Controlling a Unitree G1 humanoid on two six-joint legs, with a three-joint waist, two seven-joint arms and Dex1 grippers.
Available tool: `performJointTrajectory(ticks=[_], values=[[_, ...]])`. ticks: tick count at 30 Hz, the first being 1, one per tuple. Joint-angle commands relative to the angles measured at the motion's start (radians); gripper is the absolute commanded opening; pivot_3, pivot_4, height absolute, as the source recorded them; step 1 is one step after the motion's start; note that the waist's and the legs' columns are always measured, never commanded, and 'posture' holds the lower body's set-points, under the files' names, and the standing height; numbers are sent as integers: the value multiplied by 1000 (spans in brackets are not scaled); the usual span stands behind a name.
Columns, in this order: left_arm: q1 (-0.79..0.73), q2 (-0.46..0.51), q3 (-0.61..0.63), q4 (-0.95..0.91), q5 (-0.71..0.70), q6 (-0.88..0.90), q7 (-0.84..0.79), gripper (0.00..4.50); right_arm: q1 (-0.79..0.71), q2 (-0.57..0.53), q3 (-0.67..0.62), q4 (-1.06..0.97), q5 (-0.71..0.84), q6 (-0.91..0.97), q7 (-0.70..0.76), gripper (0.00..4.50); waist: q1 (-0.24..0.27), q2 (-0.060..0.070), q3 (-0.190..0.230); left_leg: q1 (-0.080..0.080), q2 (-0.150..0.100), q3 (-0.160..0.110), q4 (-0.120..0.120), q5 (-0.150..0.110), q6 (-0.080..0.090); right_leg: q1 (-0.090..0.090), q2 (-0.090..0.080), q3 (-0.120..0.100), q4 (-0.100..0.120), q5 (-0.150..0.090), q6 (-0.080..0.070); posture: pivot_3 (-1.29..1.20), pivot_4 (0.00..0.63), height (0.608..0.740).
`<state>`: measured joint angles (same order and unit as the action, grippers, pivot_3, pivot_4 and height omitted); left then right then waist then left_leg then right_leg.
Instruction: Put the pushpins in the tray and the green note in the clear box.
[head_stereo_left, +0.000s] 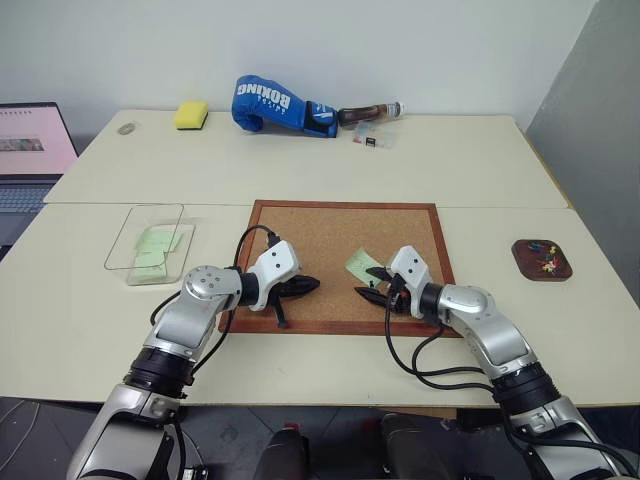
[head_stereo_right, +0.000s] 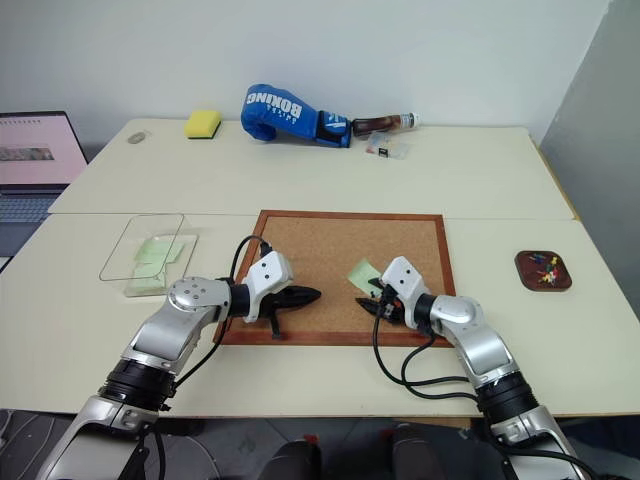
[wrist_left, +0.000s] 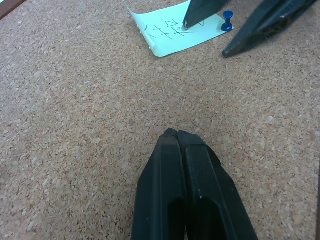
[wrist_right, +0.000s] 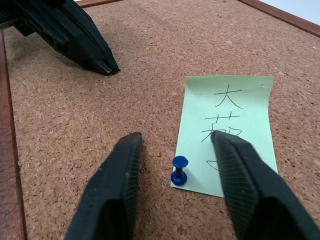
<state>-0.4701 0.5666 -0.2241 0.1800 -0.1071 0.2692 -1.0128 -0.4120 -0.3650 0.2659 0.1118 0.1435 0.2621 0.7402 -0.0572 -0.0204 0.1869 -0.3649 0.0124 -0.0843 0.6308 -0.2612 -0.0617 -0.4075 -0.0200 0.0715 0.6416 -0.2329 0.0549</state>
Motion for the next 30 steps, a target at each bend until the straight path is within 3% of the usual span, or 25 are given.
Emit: performJointTrajectory(ticks=[1,8,30], values=[[25,5,-35,45,35,37,-3,0,10,-9,-26,-52,6,-1,8,1293,0,0,0,0,0,0,0,0,0,0,0,0,0,0,0,0,150,740],[17,-5,-41,54,38,33,-3,0,24,-14,-38,-102,23,35,13,59,1,0,0,0,0,0,0,0,0,0,0,0,0,0,0,0,150,740],[46,-34,-20,12,-9,88,7,0,-79,-14,-85,-336,68,222,-33,59,5,0,0,0,0,0,0,0,-1,0,0,0,0,-1,3,0,150,740]])
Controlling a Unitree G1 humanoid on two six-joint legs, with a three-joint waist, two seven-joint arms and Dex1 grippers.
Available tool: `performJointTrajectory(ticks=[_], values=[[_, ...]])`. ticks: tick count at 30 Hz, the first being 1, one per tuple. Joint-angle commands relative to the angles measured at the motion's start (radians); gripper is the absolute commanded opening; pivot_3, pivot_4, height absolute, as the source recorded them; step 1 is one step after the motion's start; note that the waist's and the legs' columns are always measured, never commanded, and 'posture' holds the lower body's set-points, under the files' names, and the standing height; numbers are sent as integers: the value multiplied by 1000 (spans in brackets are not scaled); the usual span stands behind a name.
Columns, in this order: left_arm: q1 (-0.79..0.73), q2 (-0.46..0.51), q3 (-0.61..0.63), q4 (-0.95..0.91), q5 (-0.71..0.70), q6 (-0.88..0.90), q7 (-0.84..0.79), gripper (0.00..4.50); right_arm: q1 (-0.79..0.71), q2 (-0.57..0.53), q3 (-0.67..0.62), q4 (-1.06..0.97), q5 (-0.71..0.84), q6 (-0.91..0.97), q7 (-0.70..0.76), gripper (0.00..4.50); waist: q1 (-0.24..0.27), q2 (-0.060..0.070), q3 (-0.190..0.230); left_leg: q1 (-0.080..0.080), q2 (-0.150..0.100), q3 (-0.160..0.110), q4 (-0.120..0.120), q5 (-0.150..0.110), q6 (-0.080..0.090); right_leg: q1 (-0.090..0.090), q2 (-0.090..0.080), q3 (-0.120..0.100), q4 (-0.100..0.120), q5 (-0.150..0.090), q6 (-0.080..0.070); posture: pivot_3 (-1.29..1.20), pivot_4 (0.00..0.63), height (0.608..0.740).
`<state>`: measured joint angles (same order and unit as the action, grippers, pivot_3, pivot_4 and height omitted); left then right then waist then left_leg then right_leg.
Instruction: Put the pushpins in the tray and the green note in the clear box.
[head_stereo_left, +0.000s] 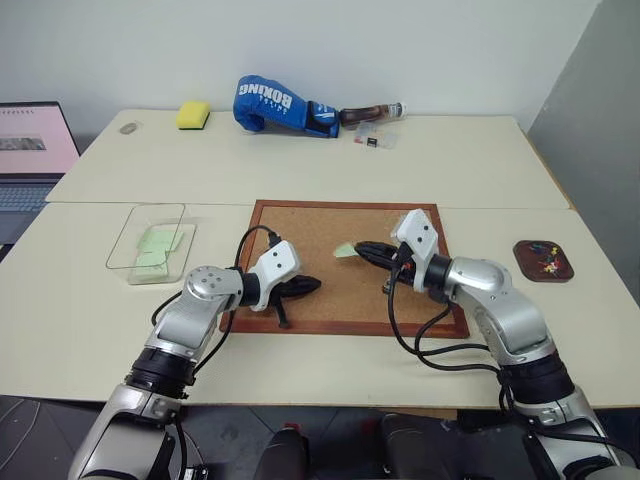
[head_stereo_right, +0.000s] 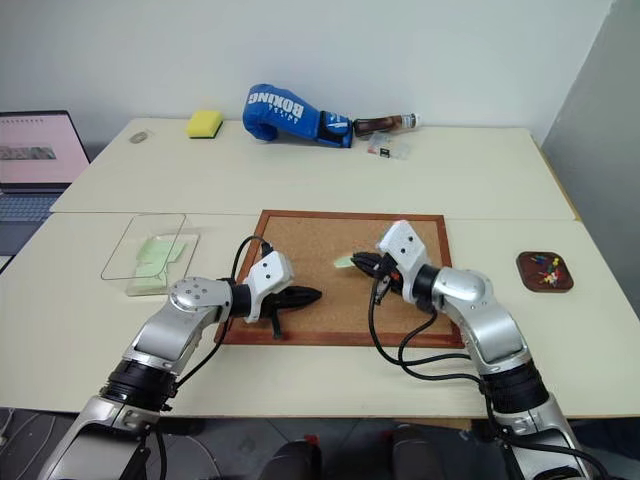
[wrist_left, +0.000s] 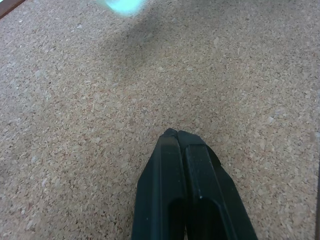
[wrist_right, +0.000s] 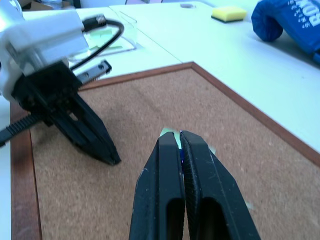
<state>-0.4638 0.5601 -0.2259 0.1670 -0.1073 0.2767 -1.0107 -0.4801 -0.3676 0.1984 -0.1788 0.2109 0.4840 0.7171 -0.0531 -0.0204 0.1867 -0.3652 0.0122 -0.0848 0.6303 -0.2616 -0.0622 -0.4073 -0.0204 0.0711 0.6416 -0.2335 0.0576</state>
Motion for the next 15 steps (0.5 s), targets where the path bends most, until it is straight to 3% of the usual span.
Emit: performJointTrajectory(ticks=[1,3,8,15], values=[[37,-38,-4,19,-29,100,9,0,-11,-15,-18,-45,-2,-2,-11,59,2,0,0,0,0,0,0,0,0,0,0,0,0,0,0,0,150,740],[36,-58,39,-11,-103,175,-8,0,-13,-20,-23,-44,-7,-6,-19,59,4,0,0,0,0,0,0,0,0,0,0,0,0,0,0,0,150,740],[18,-88,176,-98,-331,438,-30,925,-21,-38,-47,-43,-8,-9,-35,0,2,0,0,-2,0,0,0,0,0,-2,0,0,0,0,1,0,150,740],[-29,-208,385,-69,-588,724,104,2162,-32,-57,-77,-43,-15,-21,-58,0,-2,-1,1,-16,0,-2,1,0,0,-15,0,-2,3,1,1,0,150,740]])
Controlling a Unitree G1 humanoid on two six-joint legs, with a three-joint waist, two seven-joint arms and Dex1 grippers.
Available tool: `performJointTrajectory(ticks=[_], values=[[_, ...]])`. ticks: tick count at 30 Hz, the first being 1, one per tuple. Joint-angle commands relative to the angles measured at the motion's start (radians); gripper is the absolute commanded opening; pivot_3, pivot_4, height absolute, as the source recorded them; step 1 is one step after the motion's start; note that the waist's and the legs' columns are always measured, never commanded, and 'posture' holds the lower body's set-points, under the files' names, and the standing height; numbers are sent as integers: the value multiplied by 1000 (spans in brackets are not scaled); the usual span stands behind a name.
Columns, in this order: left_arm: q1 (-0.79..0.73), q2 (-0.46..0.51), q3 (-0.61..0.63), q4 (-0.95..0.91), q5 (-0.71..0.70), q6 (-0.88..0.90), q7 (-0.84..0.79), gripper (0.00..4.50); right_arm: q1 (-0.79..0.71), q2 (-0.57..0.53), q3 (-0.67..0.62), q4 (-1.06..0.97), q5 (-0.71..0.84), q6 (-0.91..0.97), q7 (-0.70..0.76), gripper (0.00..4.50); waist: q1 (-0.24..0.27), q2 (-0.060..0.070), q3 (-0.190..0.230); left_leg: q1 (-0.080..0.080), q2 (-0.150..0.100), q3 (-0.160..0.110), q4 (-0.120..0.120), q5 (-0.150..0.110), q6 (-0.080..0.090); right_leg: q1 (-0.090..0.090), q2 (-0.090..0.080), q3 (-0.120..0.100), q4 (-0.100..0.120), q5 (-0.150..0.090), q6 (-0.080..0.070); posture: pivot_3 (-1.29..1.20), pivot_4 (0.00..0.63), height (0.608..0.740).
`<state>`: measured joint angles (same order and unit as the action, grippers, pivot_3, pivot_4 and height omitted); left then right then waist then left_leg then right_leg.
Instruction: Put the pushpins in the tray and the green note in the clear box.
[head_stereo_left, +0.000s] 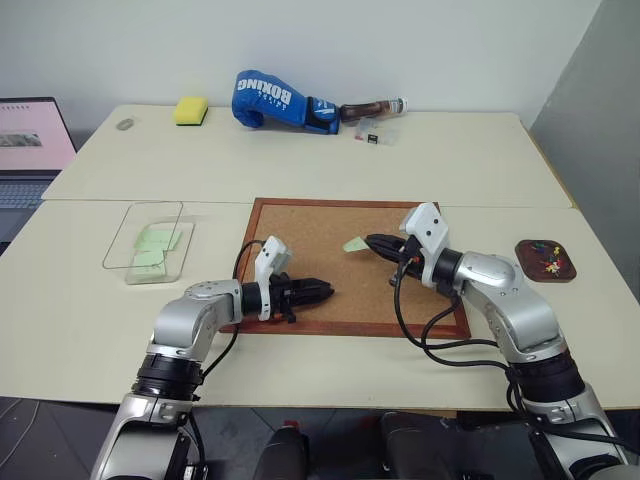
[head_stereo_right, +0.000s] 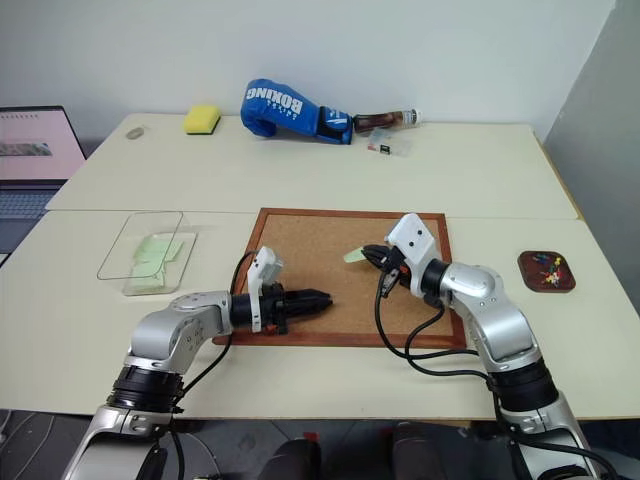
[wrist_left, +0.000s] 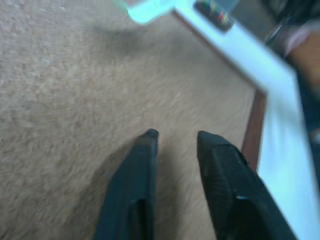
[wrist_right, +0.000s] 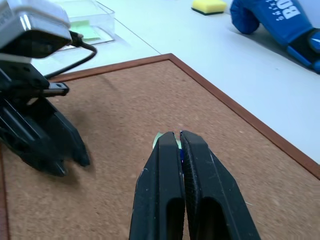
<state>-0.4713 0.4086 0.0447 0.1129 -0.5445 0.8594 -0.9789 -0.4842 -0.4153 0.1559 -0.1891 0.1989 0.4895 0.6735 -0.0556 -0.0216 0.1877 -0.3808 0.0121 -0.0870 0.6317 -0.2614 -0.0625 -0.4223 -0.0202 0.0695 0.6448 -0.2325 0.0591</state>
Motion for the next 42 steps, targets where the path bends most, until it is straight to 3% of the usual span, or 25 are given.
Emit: performJointTrajectory(ticks=[1,3,10,19,33,42], values=[[-22,-82,150,-15,-192,183,102,2283,-30,-17,-32,-34,-15,-37,-17,0,0,0,0,0,0,0,0,0,0,0,0,0,0,0,0,0,150,740],[-23,-121,204,-15,-251,240,159,2642,-32,-28,-26,-35,-35,-51,-20,0,0,0,0,0,0,0,0,0,0,0,0,0,0,0,0,0,150,740],[-51,-412,475,13,-549,442,580,3935,-14,-36,-26,-92,-72,-110,-44,0,4,0,0,0,-1,-1,1,0,0,1,-1,-1,-1,0,0,0,150,740],[-111,-618,561,27,-808,327,912,3935,14,-45,-11,-183,-88,-197,-28,0,6,-1,1,0,-2,-1,4,1,-3,2,-1,0,-1,1,2,0,150,740],[-90,-599,398,34,-924,217,937,3935,31,-49,37,-216,-112,-275,2,0,19,-1,0,-1,-2,-1,5,4,-7,2,-1,0,-1,1,2,0,150,740],[-70,-564,352,-11,-980,199,964,2200,10,-47,-12,-155,-111,-265,-35,0,23,-1,0,-1,-2,-1,5,4,-7,2,-1,0,0,1,2,0,150,740]])
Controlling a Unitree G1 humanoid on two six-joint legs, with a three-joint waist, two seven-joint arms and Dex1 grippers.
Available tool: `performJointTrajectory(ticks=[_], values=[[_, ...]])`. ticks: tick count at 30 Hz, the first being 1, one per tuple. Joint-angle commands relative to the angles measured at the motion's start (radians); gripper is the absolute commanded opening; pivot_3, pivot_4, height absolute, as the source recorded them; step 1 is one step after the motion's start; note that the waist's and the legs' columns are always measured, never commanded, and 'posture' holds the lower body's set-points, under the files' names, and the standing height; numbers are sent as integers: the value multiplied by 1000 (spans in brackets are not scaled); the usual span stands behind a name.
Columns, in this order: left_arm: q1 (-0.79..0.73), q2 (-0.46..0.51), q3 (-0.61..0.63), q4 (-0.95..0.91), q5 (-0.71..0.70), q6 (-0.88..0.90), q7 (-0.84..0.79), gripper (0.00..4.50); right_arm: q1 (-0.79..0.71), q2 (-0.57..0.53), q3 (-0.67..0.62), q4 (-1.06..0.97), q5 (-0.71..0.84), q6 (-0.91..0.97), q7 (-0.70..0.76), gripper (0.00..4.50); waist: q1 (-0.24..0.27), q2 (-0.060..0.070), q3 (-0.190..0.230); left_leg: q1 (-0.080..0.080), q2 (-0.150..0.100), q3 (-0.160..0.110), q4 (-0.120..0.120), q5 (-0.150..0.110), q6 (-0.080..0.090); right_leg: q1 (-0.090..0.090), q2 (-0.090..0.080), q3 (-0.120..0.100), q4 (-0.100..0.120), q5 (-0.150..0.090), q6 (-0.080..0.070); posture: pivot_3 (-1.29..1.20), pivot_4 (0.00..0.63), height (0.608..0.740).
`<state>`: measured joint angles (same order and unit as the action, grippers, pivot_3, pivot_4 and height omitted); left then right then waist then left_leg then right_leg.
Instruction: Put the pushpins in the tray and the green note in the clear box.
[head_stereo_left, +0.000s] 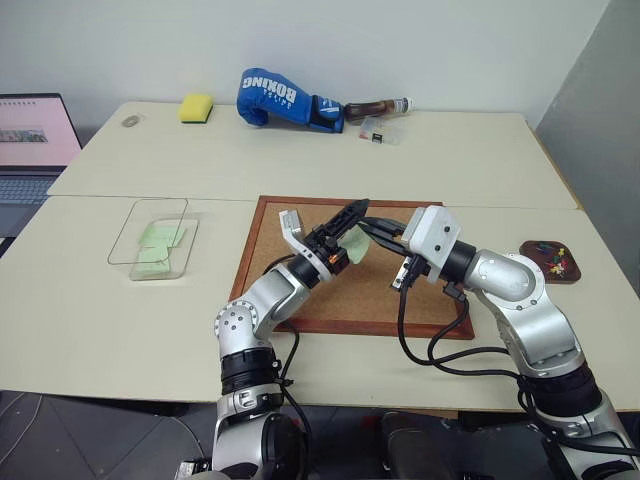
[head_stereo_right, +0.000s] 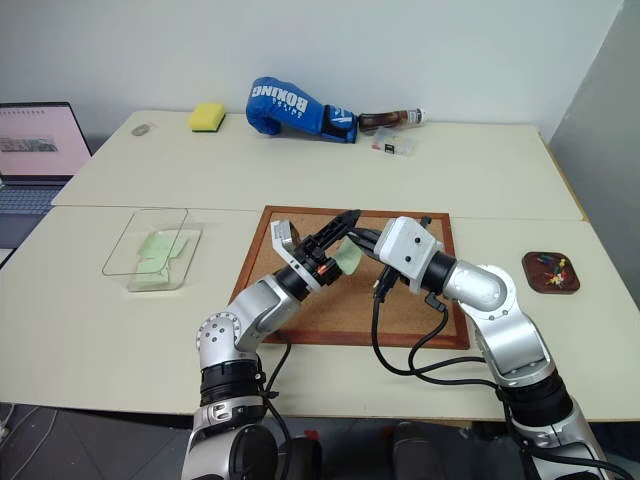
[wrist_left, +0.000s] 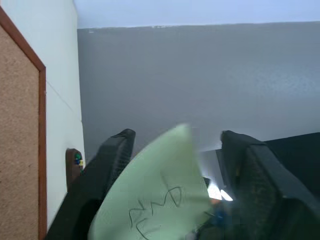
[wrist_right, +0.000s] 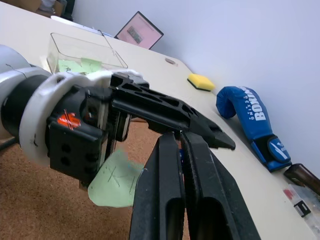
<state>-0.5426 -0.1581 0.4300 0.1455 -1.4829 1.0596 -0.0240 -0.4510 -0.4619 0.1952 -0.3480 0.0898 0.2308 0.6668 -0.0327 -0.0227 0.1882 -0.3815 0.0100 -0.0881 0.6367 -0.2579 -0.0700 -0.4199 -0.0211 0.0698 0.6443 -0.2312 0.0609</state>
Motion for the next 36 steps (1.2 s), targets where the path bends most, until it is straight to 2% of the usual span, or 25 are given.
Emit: performJointTrajectory(ticks=[1,5,12,22,25,28,32,36], values=[[1,8,-36,-43,-43,-4,10,2081,-28,3,-70,19,6,5,-41,0,1,0,0,0,0,0,0,0,0,0,0,0,0,0,0,0,150,740],[9,20,-49,-50,-51,-10,22,1310,-43,9,-133,62,35,34,-74,0,1,0,0,-1,0,0,3,0,0,0,0,0,0,0,0,0,150,740],[-1,37,-74,-53,-57,-35,34,38,-52,13,-160,61,53,59,-81,0,0,0,0,-1,0,0,4,0,0,0,0,0,1,0,0,0,150,740],[-11,61,-117,-64,-39,-48,24,38,-52,48,-128,1,76,114,-81,0,1,0,0,-1,0,0,4,0,0,0,0,0,1,0,0,0,150,740],[-14,104,-154,-81,31,-52,-14,38,-60,44,-133,6,74,117,-80,0,1,0,0,-1,0,0,4,0,0,0,0,0,1,1,0,0,150,740],[-28,196,-208,-126,149,-75,-125,38,-66,34,-144,9,76,117,-76,0,-2,0,0,-1,0,0,4,0,0,0,1,0,1,1,0,0,150,740],[-49,349,-257,-145,267,-93,-321,710,-75,30,-158,16,84,124,-78,0,-3,0,0,-1,0,0,4,0,0,0,1,0,1,1,0,0,150,740],[-57,511,-405,-185,487,-179,-540,1419,-78,36,-175,16,103,144,-88,0,-3,0,0,-1,0,0,4,0,0,0,1,0,1,0,0,0,150,740]])
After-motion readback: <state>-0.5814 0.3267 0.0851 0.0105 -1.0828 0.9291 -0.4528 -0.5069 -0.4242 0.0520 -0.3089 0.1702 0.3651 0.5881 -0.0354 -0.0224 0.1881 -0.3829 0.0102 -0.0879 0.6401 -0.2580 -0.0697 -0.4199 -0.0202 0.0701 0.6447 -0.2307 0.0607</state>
